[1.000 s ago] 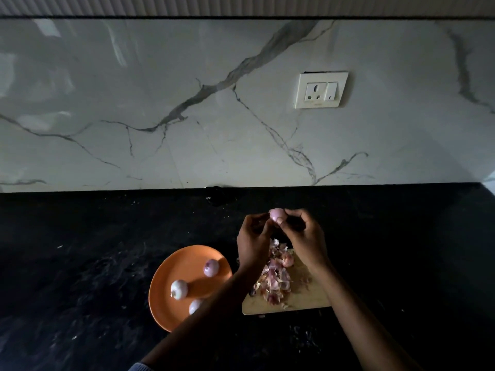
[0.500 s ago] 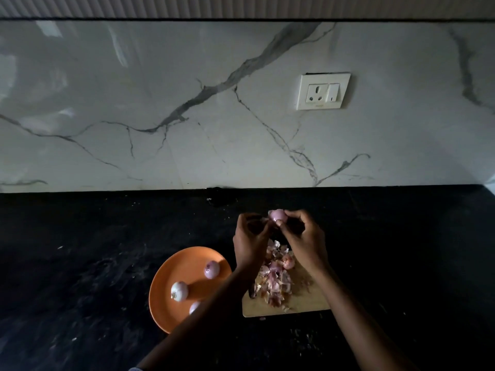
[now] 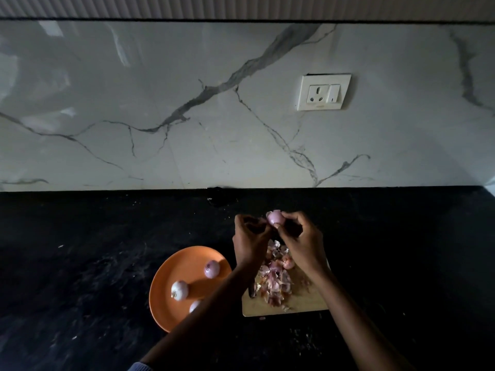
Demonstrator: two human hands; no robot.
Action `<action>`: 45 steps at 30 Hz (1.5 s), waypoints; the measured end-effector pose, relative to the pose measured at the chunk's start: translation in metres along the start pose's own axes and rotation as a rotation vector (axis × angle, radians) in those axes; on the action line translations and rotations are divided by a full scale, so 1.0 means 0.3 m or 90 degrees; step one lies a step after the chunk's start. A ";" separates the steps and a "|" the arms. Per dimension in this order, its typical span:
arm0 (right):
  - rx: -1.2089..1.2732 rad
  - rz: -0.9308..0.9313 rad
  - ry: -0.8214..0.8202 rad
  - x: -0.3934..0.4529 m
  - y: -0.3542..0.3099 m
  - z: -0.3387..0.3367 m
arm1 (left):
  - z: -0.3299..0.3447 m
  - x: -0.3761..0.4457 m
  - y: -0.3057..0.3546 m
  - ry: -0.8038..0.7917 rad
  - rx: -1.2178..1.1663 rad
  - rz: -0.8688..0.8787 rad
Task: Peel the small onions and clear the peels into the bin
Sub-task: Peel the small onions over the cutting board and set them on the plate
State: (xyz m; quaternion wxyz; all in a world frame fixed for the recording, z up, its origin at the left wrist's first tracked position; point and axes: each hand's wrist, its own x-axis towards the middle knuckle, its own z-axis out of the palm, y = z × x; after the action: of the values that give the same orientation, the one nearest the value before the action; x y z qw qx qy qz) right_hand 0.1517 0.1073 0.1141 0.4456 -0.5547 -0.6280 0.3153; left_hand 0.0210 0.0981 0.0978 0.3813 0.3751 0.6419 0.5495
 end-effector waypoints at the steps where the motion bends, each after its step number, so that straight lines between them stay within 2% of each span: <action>1: 0.005 0.001 -0.004 -0.001 0.001 -0.001 | -0.001 0.001 -0.001 -0.002 -0.001 0.000; 5: 0.039 0.034 -0.018 0.007 0.019 -0.003 | -0.004 0.008 -0.009 -0.028 -0.034 -0.019; 9: 0.108 0.091 -0.031 0.021 0.066 -0.013 | -0.016 0.015 -0.009 -0.079 -0.137 -0.056; 16: 0.337 0.197 -0.071 0.029 0.058 -0.024 | -0.021 0.012 0.001 -0.136 -0.312 -0.126; 21: 0.242 0.172 -0.063 0.025 0.082 -0.034 | -0.025 0.009 0.028 -0.178 -0.340 -0.161; 24: 0.188 0.157 -0.060 0.019 0.082 -0.024 | -0.012 0.010 0.017 -0.136 -0.250 -0.101; 29: 0.055 0.114 -0.030 0.009 0.049 0.012 | 0.047 -0.024 0.016 0.065 -0.166 -0.085; 32: 0.031 0.119 -0.020 0.004 0.034 0.021 | 0.061 -0.035 0.019 0.106 -0.129 -0.052; 35: 0.030 0.111 -0.011 0.002 0.028 0.021 | 0.054 -0.039 0.020 0.114 -0.031 0.007; 39: 0.026 0.098 -0.010 0.004 0.017 0.009 | 0.036 -0.028 0.039 0.064 0.076 0.046; 45: 0.044 0.086 -0.034 0.011 0.043 -0.001 | 0.014 -0.005 0.027 0.047 0.067 0.067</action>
State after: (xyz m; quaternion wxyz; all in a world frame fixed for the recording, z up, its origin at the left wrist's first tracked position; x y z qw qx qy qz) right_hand 0.1575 0.1128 0.1034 0.4252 -0.5716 -0.5893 0.3811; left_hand 0.0259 0.0994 0.1054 0.3077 0.4073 0.6631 0.5474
